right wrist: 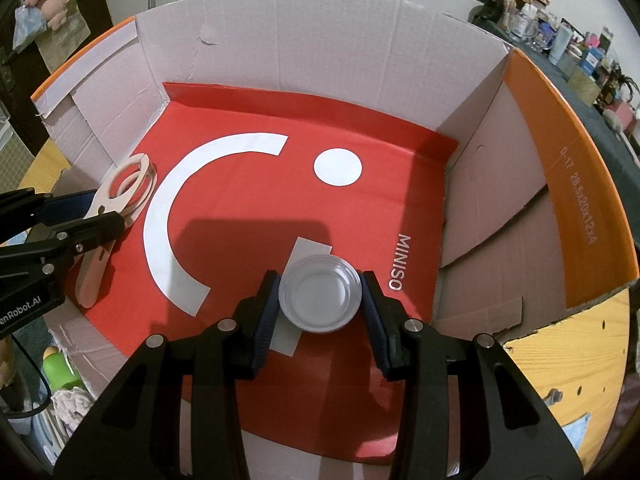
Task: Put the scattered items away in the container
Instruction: 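Open the right gripper to drop the white cap while the left gripper opens to release the clip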
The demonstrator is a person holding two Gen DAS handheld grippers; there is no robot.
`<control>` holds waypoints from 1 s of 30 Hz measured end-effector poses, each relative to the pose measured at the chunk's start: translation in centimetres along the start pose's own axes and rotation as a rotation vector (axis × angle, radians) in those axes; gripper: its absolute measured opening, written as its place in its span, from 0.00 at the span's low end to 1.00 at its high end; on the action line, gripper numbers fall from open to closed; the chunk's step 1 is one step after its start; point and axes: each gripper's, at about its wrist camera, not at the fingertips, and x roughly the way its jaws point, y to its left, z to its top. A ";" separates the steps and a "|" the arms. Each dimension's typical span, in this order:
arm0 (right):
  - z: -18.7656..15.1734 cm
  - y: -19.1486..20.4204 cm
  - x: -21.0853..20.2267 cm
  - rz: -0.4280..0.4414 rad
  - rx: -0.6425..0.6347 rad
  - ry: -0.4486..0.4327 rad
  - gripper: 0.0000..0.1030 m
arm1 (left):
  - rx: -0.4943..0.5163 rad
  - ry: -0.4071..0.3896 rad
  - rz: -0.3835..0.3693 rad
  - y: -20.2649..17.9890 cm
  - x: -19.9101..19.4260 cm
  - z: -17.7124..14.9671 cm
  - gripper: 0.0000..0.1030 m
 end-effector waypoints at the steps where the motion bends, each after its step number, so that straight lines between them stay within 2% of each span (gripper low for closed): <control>1: 0.1 -0.1 0.1 -0.001 0.000 0.000 0.38 | 0.001 0.000 0.000 0.0 0.0 0.0 0.36; 19: 0.2 0.2 0.2 -0.014 -0.005 0.000 0.41 | 0.011 -0.003 0.018 0.1 0.0 -0.1 0.37; 24: 0.2 0.5 0.2 -0.008 -0.020 -0.002 0.52 | 0.010 -0.003 0.016 0.1 -0.1 -0.1 0.37; 28: -0.1 0.9 -0.1 -0.044 -0.033 -0.012 0.63 | 0.009 -0.005 0.014 0.2 -0.2 -0.1 0.37; 30: -0.1 0.9 0.0 -0.037 -0.032 -0.014 0.63 | 0.007 -0.006 0.011 0.3 -0.2 -0.1 0.37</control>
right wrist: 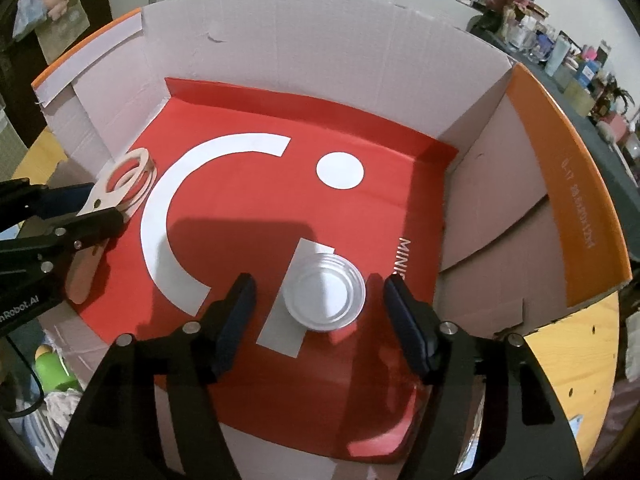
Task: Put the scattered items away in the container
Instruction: 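Open the right gripper to drop the white cap while the left gripper opens to release the clip, then withdraw both open grippers from the box back toward the pile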
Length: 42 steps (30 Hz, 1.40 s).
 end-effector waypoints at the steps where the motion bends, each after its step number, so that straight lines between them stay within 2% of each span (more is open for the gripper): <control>1: -0.1 0.1 -0.1 0.001 0.001 0.000 0.63 | -0.001 0.000 -0.001 0.0 0.0 0.0 0.37; 5: -0.1 0.0 -0.2 0.003 0.005 -0.002 0.63 | -0.007 -0.004 -0.003 0.2 -0.2 0.0 0.39; 8: 0.2 0.0 -0.1 0.003 0.008 -0.007 0.63 | -0.013 -0.013 -0.003 0.4 -0.4 0.1 0.43; 22: 0.4 -0.7 -1.9 0.005 0.028 -0.057 0.63 | -0.015 -0.051 -0.025 0.3 -2.1 0.3 0.44; 42: 0.7 0.4 -7.9 -0.006 -0.001 -0.164 0.63 | 0.016 -0.177 -0.010 -1.2 -9.0 -0.1 0.47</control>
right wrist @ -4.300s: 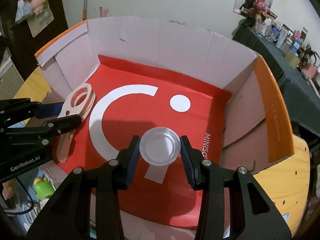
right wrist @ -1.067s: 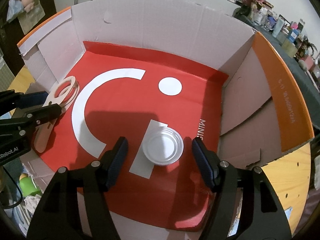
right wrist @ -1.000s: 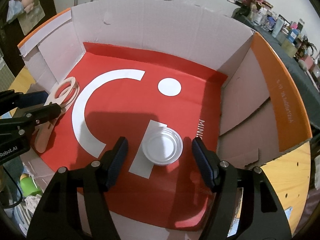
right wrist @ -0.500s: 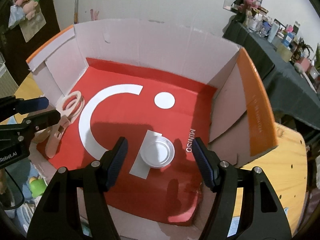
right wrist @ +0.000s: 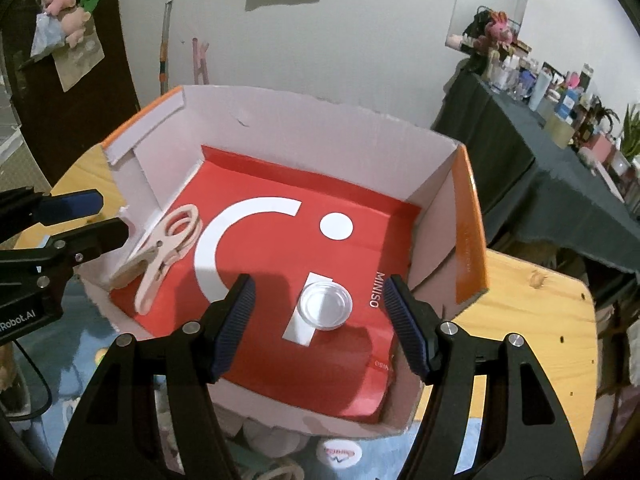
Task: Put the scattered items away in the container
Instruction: 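Withdraw both open grippers from the box back toward the pile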
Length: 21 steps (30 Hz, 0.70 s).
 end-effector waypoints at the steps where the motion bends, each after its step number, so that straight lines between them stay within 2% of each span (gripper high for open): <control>1: 0.0 0.1 -0.4 0.000 0.000 -0.005 0.63 | 0.001 -0.007 0.000 -0.1 -0.5 0.0 0.49; 12: -1.1 1.5 -4.8 -0.002 -0.011 -0.056 0.64 | 0.015 -0.062 0.003 -0.8 -4.6 -1.2 0.51; 16: -1.5 1.9 -6.0 -0.006 -0.020 -0.073 0.69 | 0.019 -0.074 0.006 -1.0 -5.8 -1.7 0.51; 21: -2.1 2.4 -7.6 -0.002 -0.018 -0.091 0.69 | 0.020 -0.092 0.009 -1.2 -7.3 -2.4 0.51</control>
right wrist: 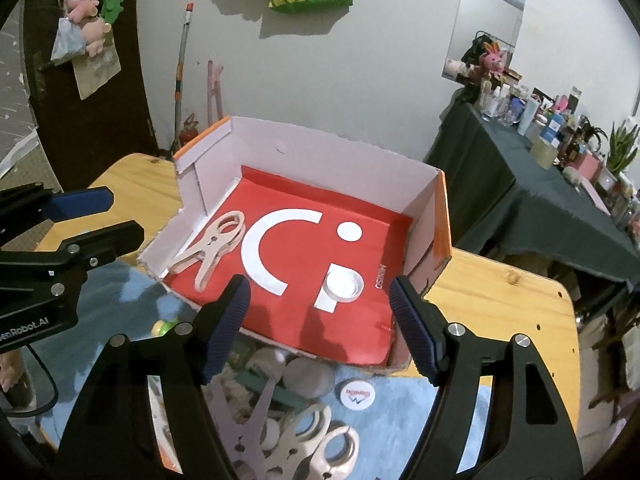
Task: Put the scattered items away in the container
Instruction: 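Withdraw both open grippers from the box back toward the pile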
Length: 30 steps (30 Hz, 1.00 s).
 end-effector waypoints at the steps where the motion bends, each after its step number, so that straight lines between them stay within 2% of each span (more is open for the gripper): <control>1: -0.1 0.1 -0.3 -0.001 -0.002 -0.003 0.69 | 0.000 -0.004 0.001 0.0 -0.3 -0.1 0.52; 5: -0.6 0.3 -1.3 0.002 -0.003 -0.012 0.69 | 0.002 -0.019 0.000 -0.3 -1.5 -0.9 0.61; 12: -2.5 0.7 -2.7 0.002 -0.004 -0.019 0.69 | 0.015 -0.027 -0.009 -0.9 -3.1 -2.6 0.63; 19: -5.1 0.7 -3.8 0.006 0.004 -0.009 0.70 | 0.004 -0.016 -0.027 -1.0 -4.1 -5.3 0.69; 23: -7.1 0.7 -4.4 0.019 0.013 -0.007 0.80 | -0.015 -0.009 -0.035 -0.8 -4.4 -7.0 0.77; 30: -9.7 1.1 -4.8 0.032 0.018 0.001 0.80 | -0.052 0.025 -0.047 -0.4 -4.2 -9.8 0.84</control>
